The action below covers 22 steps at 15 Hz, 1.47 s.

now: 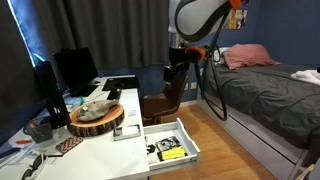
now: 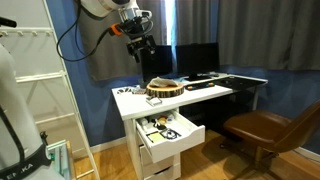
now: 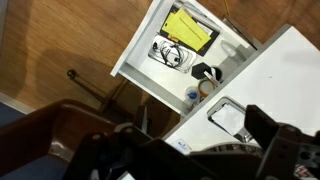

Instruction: Pick up the sun glasses from the open top drawer and put them on the table

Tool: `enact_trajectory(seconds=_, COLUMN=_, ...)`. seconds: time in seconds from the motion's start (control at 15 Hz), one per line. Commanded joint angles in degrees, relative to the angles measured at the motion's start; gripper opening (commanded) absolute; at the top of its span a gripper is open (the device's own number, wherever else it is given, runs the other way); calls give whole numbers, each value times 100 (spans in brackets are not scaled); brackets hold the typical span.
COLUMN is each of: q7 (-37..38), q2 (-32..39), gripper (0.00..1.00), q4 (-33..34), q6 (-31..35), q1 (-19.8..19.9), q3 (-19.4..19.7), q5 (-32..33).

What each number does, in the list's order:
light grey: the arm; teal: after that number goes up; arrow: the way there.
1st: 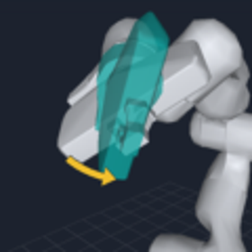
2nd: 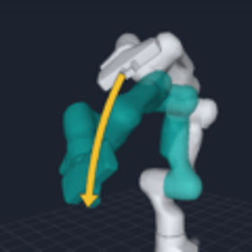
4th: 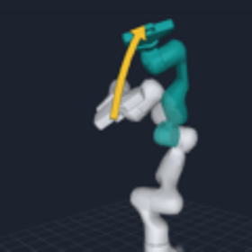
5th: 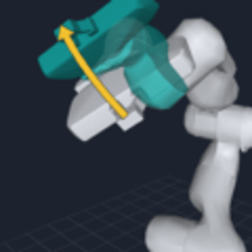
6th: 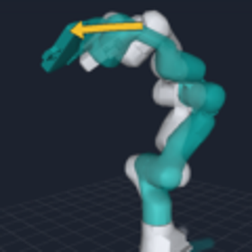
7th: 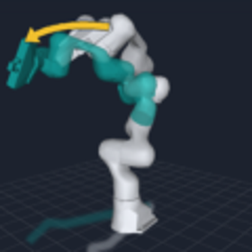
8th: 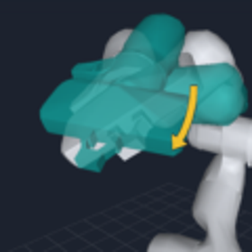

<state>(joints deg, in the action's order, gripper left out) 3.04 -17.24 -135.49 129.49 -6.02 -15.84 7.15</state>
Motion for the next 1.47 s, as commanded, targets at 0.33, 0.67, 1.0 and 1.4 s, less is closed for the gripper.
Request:
enact_trajectory(seconds=0.33, q7=-2016, q2=1237, gripper=100, q4=144, q6=1460, q1=-340, q3=303, q5=667)
enact_trajectory(seconds=0.67, q7=-3796, q2=1937, gripper=100, q4=40, q6=2572, q1=-335, q3=464, q5=356)
enact_trajectory(seconds=1.0, q7=-3200, q2=1816, gripper=100, q4=79, q6=2264, q1=-323, q3=434, q5=519)
enact_trajectory(seconds=1.4, q7=-3392, q2=1981, gripper=100, q4=181, q6=2294, q1=-325, q3=438, q5=451)
